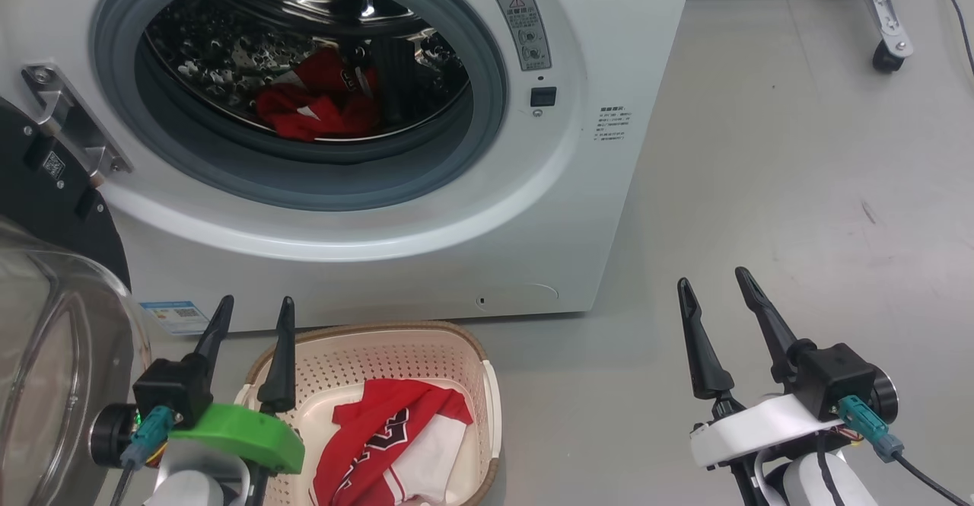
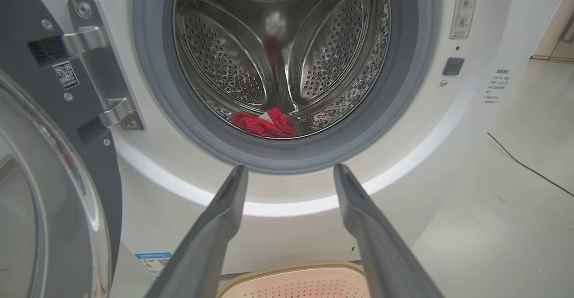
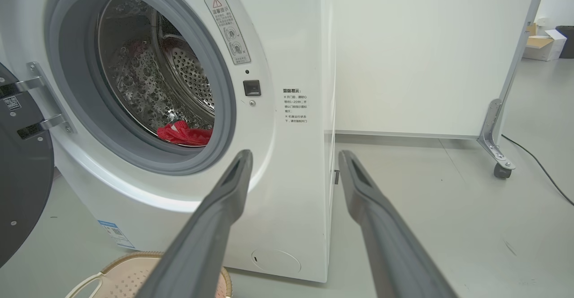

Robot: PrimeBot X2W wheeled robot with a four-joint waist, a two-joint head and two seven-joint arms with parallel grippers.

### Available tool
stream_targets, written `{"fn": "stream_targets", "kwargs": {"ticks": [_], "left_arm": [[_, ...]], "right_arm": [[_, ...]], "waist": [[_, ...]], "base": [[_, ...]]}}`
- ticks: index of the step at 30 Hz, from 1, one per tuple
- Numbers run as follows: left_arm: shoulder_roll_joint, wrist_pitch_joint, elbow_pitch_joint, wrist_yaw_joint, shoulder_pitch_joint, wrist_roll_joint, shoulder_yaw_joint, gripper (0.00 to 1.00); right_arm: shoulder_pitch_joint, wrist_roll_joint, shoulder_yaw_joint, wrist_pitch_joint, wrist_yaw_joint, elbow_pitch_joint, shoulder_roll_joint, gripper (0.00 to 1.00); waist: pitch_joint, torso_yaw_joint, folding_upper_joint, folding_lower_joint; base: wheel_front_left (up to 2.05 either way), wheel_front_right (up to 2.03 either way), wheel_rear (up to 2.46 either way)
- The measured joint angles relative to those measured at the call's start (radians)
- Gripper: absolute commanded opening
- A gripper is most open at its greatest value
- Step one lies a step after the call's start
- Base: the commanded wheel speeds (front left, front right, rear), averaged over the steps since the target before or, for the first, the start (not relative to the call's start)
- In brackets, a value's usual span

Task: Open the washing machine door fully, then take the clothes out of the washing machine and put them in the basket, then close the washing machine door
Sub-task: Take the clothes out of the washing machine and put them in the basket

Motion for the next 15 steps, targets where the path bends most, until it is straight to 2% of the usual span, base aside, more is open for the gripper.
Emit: {"fn": "stream_targets", "kwargs": {"ticks": [15], "left_arm": [[-0.002,0.0,-0.103,0.019,0.125,0.034,-0.031,1.0]], "right_arm": [[0.067,0.01,-0.009,0.0,-0.019,-0.014,0.003,1.0]], "waist": [[-0.067,-0.008,0.0,0.0]], "base": [[0.0,0.0,0.0]]}}
